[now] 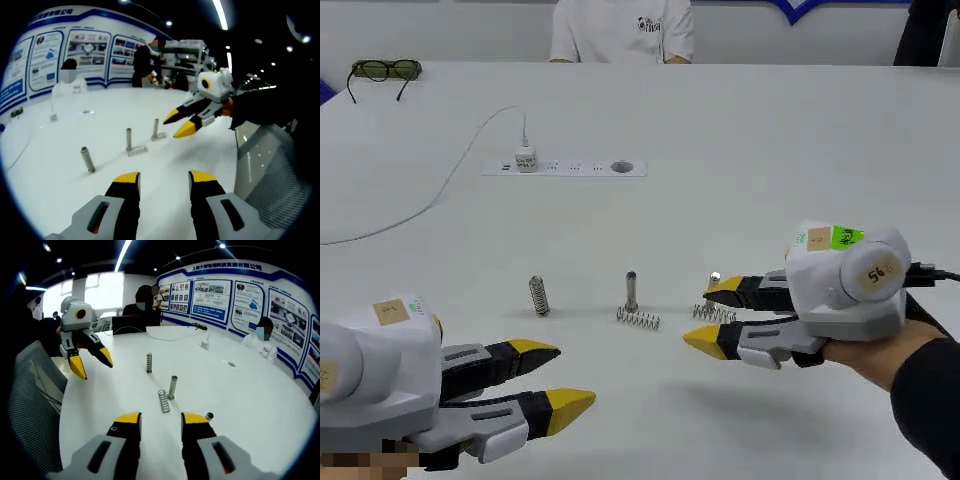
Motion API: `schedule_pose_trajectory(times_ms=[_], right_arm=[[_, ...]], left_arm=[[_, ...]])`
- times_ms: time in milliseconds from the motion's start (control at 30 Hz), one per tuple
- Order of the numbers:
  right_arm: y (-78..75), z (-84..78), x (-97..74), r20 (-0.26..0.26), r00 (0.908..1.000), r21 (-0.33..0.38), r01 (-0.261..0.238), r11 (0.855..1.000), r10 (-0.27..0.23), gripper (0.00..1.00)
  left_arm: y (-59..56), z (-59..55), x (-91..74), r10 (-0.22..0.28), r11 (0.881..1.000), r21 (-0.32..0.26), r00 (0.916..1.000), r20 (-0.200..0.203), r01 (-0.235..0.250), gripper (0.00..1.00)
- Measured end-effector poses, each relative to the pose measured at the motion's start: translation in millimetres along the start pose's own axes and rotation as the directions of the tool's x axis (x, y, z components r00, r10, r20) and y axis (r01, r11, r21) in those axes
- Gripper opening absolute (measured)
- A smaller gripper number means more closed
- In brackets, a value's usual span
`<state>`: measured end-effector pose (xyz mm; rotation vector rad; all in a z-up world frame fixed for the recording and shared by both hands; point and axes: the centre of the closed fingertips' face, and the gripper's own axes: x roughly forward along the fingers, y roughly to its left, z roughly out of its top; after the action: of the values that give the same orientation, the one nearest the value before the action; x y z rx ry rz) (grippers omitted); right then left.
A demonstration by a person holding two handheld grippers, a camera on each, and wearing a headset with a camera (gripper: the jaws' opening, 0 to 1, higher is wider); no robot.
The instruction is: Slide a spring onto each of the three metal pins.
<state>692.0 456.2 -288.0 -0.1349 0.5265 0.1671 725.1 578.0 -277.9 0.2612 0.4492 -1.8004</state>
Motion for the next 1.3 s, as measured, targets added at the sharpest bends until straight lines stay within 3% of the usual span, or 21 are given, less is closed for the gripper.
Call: schedule_pose_trajectory(times_ms=[633, 1300], right_arm=[[-0.7, -11.0, 51.4, -0.043, 0.9989, 0.030, -0.018, 0.999, 0.020, 0.25], [-3.2, -24.5, 72.3, -0.096, 0.9951, 0.021, -0.021, 1.000, 0.023, 0.14]], left_arm=[[-0.4, -0.6, -1.2, 0.006, 1.000, 0.006, 1.0000, -0.008, -0.006, 0.40], [2.9, -4.9, -4.4, 0.017, 1.000, 0.002, 0.9996, -0.023, -0.017, 0.39]])
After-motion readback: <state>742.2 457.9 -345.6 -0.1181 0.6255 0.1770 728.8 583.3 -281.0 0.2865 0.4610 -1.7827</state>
